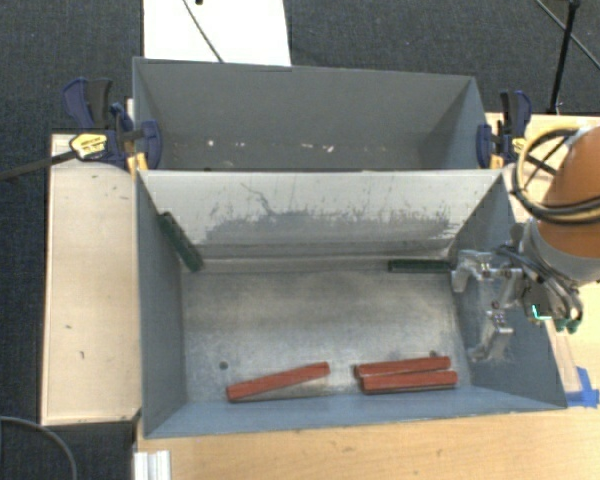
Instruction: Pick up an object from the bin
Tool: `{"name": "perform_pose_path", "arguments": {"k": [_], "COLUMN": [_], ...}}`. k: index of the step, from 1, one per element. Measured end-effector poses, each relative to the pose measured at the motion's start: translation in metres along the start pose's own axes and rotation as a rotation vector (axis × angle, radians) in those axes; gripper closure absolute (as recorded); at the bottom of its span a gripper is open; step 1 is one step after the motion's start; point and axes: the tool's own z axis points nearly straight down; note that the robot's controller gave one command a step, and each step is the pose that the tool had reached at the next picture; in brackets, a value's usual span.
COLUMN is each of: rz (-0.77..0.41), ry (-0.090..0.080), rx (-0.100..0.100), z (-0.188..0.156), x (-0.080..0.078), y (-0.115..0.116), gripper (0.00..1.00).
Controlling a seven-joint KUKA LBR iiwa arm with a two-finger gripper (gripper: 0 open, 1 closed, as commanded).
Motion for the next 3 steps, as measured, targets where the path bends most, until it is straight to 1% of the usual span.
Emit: {"name": "perform_pose_path", "arguments": {"k": [1, 2, 3], "rz": [-0.266, -0.164, -0.196], "ry": [-0.023, -0.011, -0.013], "rx": [0.004, 0.001, 0.002], "z": [0.15, 0.119, 0.12], "x": [0.001, 0.005, 0.002], "y": [0.036, 0.049, 0.038], "gripper": [0.0, 0.0, 0.0]}}
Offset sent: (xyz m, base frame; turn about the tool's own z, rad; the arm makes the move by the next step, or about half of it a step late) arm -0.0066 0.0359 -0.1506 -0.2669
